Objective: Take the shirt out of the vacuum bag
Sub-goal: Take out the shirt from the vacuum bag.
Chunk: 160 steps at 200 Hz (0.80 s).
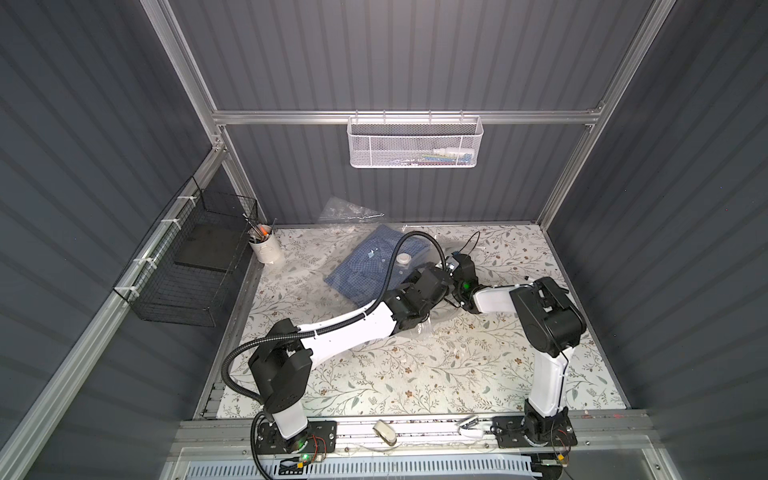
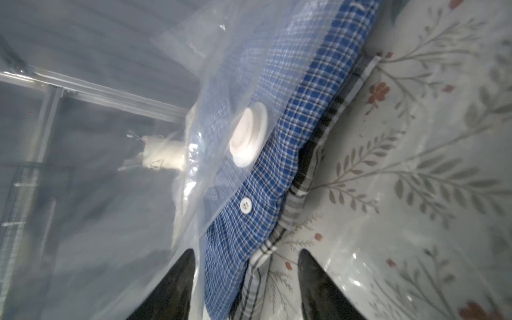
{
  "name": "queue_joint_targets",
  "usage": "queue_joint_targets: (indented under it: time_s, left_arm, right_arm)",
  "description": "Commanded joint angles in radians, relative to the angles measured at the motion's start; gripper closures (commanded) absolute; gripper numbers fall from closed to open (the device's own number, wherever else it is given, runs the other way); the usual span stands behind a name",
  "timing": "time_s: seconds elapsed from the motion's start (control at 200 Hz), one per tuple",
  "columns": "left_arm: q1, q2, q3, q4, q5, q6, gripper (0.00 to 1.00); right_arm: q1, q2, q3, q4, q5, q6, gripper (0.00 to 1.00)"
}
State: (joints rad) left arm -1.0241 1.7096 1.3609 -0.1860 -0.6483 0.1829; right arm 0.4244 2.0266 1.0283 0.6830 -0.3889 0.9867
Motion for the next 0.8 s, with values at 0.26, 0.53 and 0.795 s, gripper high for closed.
queue_joint_targets:
  time_s: [0.26,0.53,0.795]
  left_arm:
    - [0.006,-0.045,-0.015,0.014,-0.016,-0.005,1.0]
    - [0.006,-0.039,-0.016,0.012,-0.008,-0.011,1.0]
    - [0.008,-0.034,-0.022,0.011,0.004,-0.019,1.0]
  right_arm:
    - [0.018,0.138,0.116,0.077,0.039,0.027,0.51]
    - [0.027,0.187,0.164,0.081,0.038,0.036,0.57]
    - [0.035,0.196,0.206,0.056,0.029,0.021,0.63]
